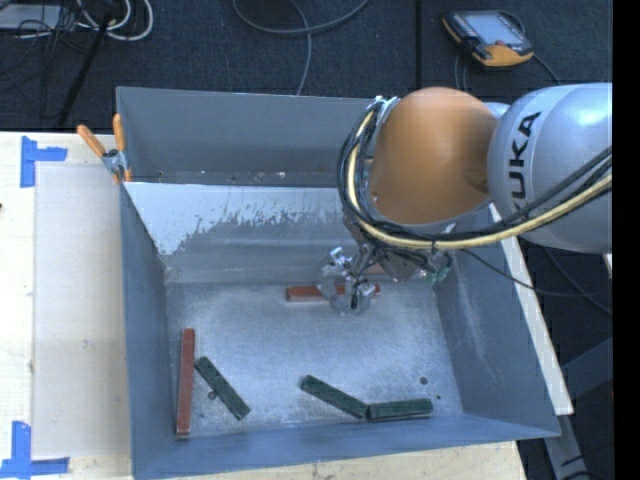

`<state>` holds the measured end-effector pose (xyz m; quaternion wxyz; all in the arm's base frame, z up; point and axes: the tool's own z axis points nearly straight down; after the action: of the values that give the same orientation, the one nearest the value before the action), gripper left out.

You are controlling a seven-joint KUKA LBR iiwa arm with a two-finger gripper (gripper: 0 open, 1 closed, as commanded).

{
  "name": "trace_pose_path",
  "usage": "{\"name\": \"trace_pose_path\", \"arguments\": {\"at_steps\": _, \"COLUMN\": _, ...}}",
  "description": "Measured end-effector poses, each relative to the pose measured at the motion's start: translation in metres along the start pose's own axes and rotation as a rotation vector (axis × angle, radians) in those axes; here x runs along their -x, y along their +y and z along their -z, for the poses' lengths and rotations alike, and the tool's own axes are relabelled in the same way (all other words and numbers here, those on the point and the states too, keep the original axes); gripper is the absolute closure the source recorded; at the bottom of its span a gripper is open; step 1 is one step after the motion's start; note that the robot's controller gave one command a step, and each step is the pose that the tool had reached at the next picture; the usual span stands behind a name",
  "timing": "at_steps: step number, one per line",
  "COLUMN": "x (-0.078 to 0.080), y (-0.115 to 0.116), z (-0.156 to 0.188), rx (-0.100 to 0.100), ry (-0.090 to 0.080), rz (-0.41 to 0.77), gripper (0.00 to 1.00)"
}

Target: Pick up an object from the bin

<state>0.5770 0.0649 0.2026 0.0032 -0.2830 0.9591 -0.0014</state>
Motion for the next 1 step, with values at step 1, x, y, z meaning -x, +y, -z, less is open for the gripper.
{"name": "trace_pose_path", "arguments": {"at_steps": 1, "x": 0.0331, "y": -0.0131, "z": -0.0525, "rx": 0.004, "ry": 0.004, "rz": -0.153, "gripper": 0.00}}
